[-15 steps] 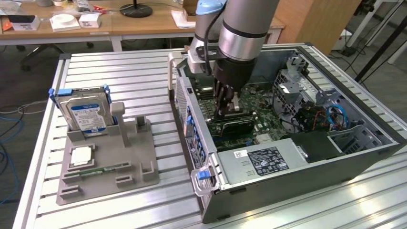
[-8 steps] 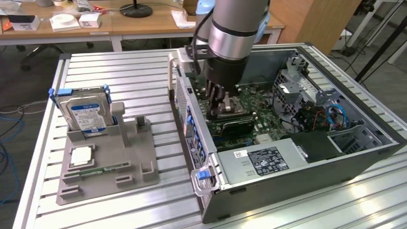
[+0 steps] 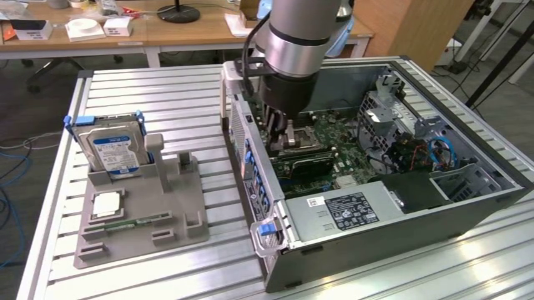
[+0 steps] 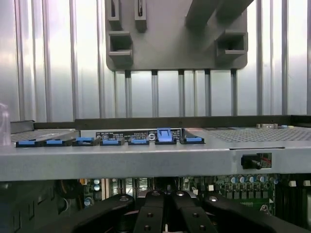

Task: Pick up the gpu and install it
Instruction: 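Press down on the gpu until it lock into place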

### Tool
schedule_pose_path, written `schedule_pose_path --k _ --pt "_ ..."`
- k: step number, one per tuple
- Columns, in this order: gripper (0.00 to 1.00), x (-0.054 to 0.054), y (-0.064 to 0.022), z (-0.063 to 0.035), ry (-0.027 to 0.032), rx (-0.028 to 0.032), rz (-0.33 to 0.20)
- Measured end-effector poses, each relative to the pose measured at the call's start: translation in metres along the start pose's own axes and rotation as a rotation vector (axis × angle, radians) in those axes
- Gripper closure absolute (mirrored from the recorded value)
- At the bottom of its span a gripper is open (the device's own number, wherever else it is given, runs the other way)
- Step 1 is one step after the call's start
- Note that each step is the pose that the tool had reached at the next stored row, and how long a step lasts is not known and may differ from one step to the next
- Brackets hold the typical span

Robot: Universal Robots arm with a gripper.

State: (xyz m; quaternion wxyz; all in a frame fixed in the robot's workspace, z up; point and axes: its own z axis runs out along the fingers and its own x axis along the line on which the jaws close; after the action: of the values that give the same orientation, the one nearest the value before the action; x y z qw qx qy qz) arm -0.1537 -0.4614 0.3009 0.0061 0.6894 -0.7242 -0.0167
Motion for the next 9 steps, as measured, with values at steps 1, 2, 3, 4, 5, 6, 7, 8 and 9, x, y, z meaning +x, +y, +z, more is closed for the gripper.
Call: schedule_pose_path --k 1,2,3,4,5,6,7,8,9 --pt "0.89 0.0000 0.0012 0.0001 -0.0001 0.0000 0.000" --pt "0.89 0.0001 0.0021 0.0001 -0.0001 0.0000 0.001" --pt "0.89 0.0000 0.0027 0.0003 -0.0001 0.0000 0.001" --pt "0.89 0.0001 0.0027 0.0004 0.0000 0.0000 0.001" --pt "0.89 0.0001 0.0027 0.0003 0.0001 -0.0001 0.001" --pt "0.89 0.0002 0.0028 0.0005 0.0002 -0.0001 0.001" --pt "0.89 0.0002 0.0034 0.0007 0.0000 0.0000 0.002" --pt "0.89 0.0002 0.0039 0.0007 0.0002 -0.0001 0.004" --pt "0.89 0.0002 0.0042 0.0007 0.0002 -0.0013 0.005"
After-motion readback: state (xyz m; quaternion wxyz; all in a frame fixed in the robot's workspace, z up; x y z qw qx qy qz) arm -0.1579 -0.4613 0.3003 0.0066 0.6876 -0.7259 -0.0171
